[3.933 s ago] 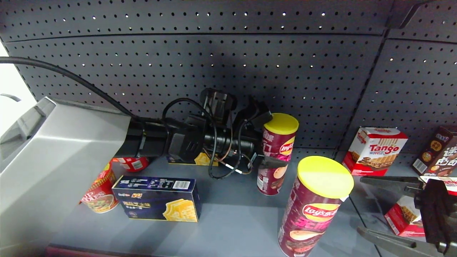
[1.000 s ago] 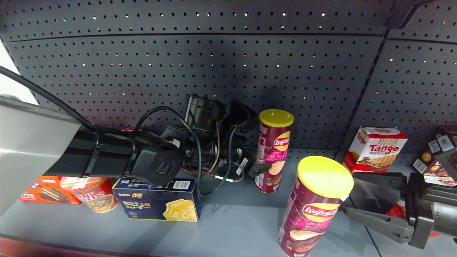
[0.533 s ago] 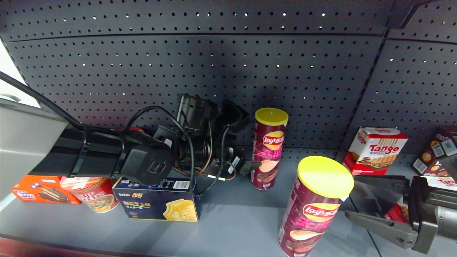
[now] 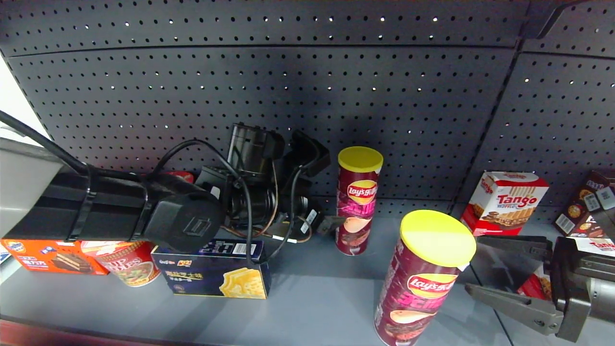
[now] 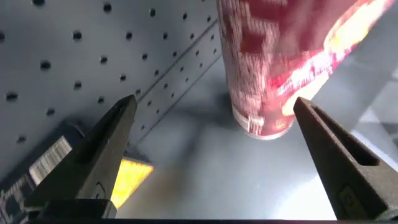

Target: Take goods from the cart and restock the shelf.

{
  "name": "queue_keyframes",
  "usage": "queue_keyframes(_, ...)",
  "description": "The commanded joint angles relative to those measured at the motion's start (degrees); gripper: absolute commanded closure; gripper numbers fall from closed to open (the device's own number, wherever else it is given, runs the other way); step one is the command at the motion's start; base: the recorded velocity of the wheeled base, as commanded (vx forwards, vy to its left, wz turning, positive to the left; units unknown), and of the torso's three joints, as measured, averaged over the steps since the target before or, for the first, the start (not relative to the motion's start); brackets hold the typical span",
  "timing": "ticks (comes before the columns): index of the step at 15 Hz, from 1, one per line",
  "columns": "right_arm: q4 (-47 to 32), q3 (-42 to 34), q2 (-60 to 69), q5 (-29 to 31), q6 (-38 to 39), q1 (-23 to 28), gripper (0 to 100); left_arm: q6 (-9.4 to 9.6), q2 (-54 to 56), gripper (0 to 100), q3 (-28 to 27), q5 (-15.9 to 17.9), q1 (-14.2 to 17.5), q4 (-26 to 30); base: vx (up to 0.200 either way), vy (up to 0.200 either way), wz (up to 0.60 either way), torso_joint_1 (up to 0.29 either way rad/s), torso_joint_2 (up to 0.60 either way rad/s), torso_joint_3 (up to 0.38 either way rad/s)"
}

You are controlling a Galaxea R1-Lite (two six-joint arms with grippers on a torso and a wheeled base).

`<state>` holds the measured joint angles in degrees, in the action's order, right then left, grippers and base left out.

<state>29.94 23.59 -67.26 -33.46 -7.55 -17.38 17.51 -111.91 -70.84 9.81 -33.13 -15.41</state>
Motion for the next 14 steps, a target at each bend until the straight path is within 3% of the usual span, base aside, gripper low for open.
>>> queue_keyframes(1, 0.03, -0.03, -0.07, -0.02, -0.01, -0.02, 0, -0.02, 1.87, 0, 2.02, -0.58, 0.09, -0.24, 0.0, 0.0, 0.0, 0.0, 0.0, 0.0)
queue_keyframes(4, 0.03, 0.05, 0.02, -0.02, -0.01, -0.02, 0, -0.02, 5.03, 0, 4.39, -1.2, -0.35, -0.41, 0.0, 0.0, 0.0, 0.0, 0.0, 0.0)
queue_keyframes(8, 0.03, 0.41, -0.24, -0.02, -0.01, 0.07, 0, -0.02, 5.65, 0, 4.22, -7.53, -1.67, -0.5, 0.0, 0.0, 0.0, 0.0, 0.0, 0.0)
queue_keyframes(9, 0.03, 0.58, -0.24, 0.06, 0.08, 0.07, 0, 0.16, 5.56, 0, 3.87, -10.96, -1.93, -0.68, 0.0, 0.0, 0.0, 0.0, 0.0, 0.0)
queue_keyframes(10, 0.03, 0.58, -0.24, 0.06, 0.08, 0.07, 0, 0.42, 5.56, 0, 3.87, -11.66, -2.02, -0.76, 0.0, 0.0, 0.0, 0.0, 0.0, 0.0)
queue_keyframes(12, -0.06, 1.11, -0.68, 0.06, 0.08, 0.07, 0, 5.52, 5.47, 0, 3.78, -14.56, -1.23, -0.85, 0.0, 0.0, 0.0, 0.0, 0.0, 0.0)
queue_keyframes(14, 0.03, 1.46, -1.39, 0.06, 0.08, 0.16, 0, 7.89, 5.03, 0, 2.72, -17.37, -0.62, -0.85, 0.0, 0.0, 0.0, 0.0, 0.0, 0.0)
